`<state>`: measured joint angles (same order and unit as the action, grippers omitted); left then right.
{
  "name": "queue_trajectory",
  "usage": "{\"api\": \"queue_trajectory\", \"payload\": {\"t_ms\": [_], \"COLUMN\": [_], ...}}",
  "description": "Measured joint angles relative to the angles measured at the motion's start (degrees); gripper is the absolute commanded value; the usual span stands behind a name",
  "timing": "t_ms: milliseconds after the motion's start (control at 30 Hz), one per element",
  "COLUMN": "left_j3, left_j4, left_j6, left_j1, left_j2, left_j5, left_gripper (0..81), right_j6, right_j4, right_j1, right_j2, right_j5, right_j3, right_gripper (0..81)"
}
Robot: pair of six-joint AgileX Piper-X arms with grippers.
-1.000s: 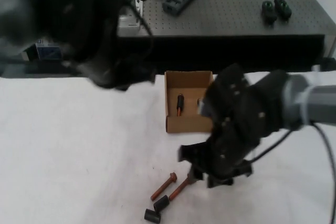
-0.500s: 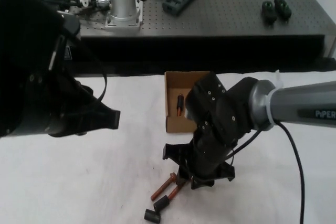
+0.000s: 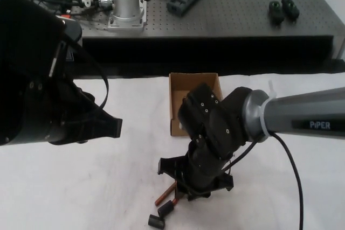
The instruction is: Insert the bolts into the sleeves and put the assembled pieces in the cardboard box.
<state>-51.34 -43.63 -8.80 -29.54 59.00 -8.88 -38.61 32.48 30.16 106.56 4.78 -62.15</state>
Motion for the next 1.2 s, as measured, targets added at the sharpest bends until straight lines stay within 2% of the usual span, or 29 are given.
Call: {"api": "queue_trajectory", "payload": {"t_ms": [167,200,300,500,567,633,700,800,833,867,1000,1200], "left_j3": [0.0,0.0,0.0,0.0,0.0,0.0,0.0,0.0,0.0,0.0,0.0,0.0], "left_j4": [-0.21,-0.21,-0.21,-0.21,-0.21,-0.21,-0.21,-0.21,-0.21,-0.21,-0.21,-0.21], "left_j6": [0.14,0.14,0.4,0.36,0.36,0.47,0.58,0.83,0.81,0.81,0.81,0.81], "left_j1": [0.0,0.0,0.0,0.0,0.0,0.0,0.0,0.0,0.0,0.0,0.0,0.0], "left_j2": [0.0,0.0,0.0,0.0,0.0,0.0,0.0,0.0,0.0,0.0,0.0,0.0], "left_j5": [0.0,0.0,0.0,0.0,0.0,0.0,0.0,0.0,0.0,0.0,0.0,0.0], "left_gripper": [17.3,17.3,17.3,17.3,17.3,17.3,17.3,17.3,17.3,17.3,17.3,17.3], "right_j6": [3.04,4.28,8.21,17.02,17.62,17.68,17.41,15.98,15.29,14.53,11.76,7.63], "right_j4": [0.24,0.71,2.51,9.69,10.28,10.27,9.62,8.0,7.41,6.71,4.67,-0.23], "right_j1": [-1.04,-1.38,-2.54,-6.61,-7.57,-8.08,-8.28,-7.58,-7.16,-6.68,-5.18,-4.68], "right_j2": [0.0,0.0,0.0,-1.36,-2.59,-3.56,-5.25,-7.22,-7.49,-7.53,-6.03,-1.94], "right_j5": [-0.14,-0.14,0.06,-6.83,-4.78,-2.83,0.38,3.12,3.58,3.74,3.9,4.02], "right_j3": [-0.05,-0.22,-0.36,-0.12,0.07,0.04,0.04,0.04,0.04,0.04,0.04,0.04], "right_gripper": [1.1,4.9,4.9,4.9,4.8,0.1,10.6,36.1,39.0,37.9,24.5,25.8]}}
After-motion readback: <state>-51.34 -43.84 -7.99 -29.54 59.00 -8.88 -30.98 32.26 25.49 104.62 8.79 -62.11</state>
